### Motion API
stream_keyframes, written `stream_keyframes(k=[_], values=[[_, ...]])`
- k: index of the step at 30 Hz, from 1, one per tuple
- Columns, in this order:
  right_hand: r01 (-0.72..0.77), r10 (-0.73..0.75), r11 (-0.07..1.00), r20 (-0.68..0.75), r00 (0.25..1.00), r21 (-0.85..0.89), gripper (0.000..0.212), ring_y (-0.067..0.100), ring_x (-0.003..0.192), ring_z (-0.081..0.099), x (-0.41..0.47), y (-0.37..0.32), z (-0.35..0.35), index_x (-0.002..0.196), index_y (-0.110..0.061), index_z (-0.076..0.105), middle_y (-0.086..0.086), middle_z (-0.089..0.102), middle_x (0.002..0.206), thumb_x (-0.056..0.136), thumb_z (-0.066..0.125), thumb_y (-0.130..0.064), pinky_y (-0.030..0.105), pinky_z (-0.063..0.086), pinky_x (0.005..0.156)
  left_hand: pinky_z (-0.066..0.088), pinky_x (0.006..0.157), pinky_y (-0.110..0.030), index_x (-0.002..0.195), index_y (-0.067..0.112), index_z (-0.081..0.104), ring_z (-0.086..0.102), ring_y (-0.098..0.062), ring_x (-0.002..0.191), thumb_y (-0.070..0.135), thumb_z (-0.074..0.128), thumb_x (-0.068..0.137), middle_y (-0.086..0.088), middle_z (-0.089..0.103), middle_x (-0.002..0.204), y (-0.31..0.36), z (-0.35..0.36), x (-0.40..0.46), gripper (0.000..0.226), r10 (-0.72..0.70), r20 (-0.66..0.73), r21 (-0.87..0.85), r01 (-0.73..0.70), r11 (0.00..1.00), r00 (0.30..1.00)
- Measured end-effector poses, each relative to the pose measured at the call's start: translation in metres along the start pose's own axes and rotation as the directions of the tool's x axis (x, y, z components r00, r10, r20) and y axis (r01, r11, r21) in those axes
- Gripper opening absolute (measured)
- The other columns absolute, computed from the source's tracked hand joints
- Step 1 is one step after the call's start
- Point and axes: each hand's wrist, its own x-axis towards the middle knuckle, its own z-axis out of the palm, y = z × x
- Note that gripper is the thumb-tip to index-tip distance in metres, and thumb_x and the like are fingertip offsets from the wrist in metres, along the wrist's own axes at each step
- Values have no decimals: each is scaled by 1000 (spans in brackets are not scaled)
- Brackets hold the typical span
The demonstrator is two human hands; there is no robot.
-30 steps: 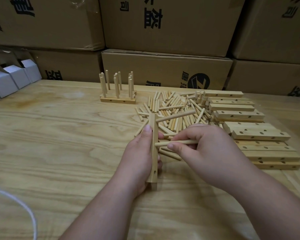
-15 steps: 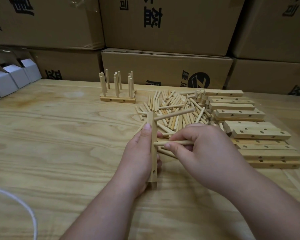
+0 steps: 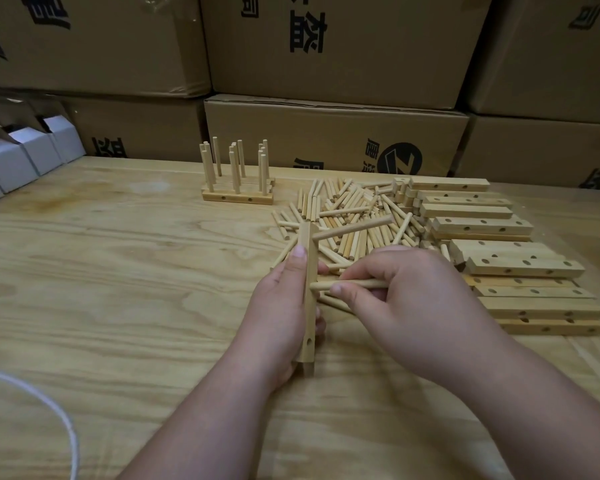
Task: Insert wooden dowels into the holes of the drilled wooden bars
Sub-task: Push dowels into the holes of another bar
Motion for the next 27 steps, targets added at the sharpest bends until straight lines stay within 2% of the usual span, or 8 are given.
stream_keyframes(k=[5, 11, 16, 20, 23, 25, 27], values=[[-57, 55, 997, 36, 998, 60, 14, -8, 82, 59, 2, 4, -2, 82, -35, 76, -21, 64, 74, 85, 72, -48, 17, 42, 59, 43, 45, -26, 79, 30, 75, 47, -11, 47, 64, 48, 97, -5, 55, 62, 0, 0, 1, 47, -10, -3, 10, 10, 1000, 1000], [-5, 5, 1000, -9, 1000, 4, 15, -1, 72, 59, 0, 0, 2, 83, -34, 76, -19, 62, 76, 85, 70, -48, 27, 52, 65, 42, 42, -25, 79, 30, 75, 46, -8, 43, 62, 45, 99, 0, 55, 56, 0, 1, 0, 48, 11, -16, 10, -11, 1000, 1000], [-57, 56, 997, 23, 998, 45, 14, -8, 82, 58, 2, 3, 0, 83, -36, 76, -20, 63, 75, 85, 71, -48, 16, 42, 59, 44, 43, -26, 81, 30, 77, 48, -8, 45, 65, 48, 96, 0, 55, 58, 1, 0, 1, 48, -17, -15, 28, 17, 999, 1000], [-36, 37, 999, -3, 999, 15, 12, -7, 82, 57, 0, 1, 3, 84, -36, 75, -19, 63, 77, 86, 71, -48, 19, 45, 60, 43, 43, -26, 81, 28, 77, 46, -9, 45, 63, 48, 97, -2, 54, 60, 1, -1, 0, 47, -15, -9, 4, 15, 1000, 1000], [-53, 53, 999, 24, 998, 2, 14, -8, 80, 56, 1, 1, 3, 81, -37, 71, -17, 62, 72, 87, 70, -49, 17, 38, 54, 42, 42, -25, 80, 29, 77, 47, -8, 44, 61, 47, 98, -1, 54, 57, 2, 0, 0, 48, -19, -13, -4, 19, 1000, 1000], [-76, 73, 997, 94, 993, 32, 18, -8, 74, 58, 3, 4, -1, 81, -38, 70, -20, 64, 76, 86, 67, -55, 15, 36, 51, 44, 42, -25, 79, 30, 77, 49, -8, 44, 59, 46, 100, 0, 55, 55, 3, 2, -1, 48, -20, -28, 1, 20, 1000, 999], [-86, 69, 988, 129, 989, 130, 33, -3, 66, 60, 5, 7, -8, 85, -40, 70, -23, 65, 79, 81, 57, -70, 18, 41, 47, 44, 42, -25, 77, 31, 78, 50, -9, 43, 56, 45, 101, 1, 56, 56, 5, 3, -1, 48, -21, -50, -25, 20, 1000, 999]])
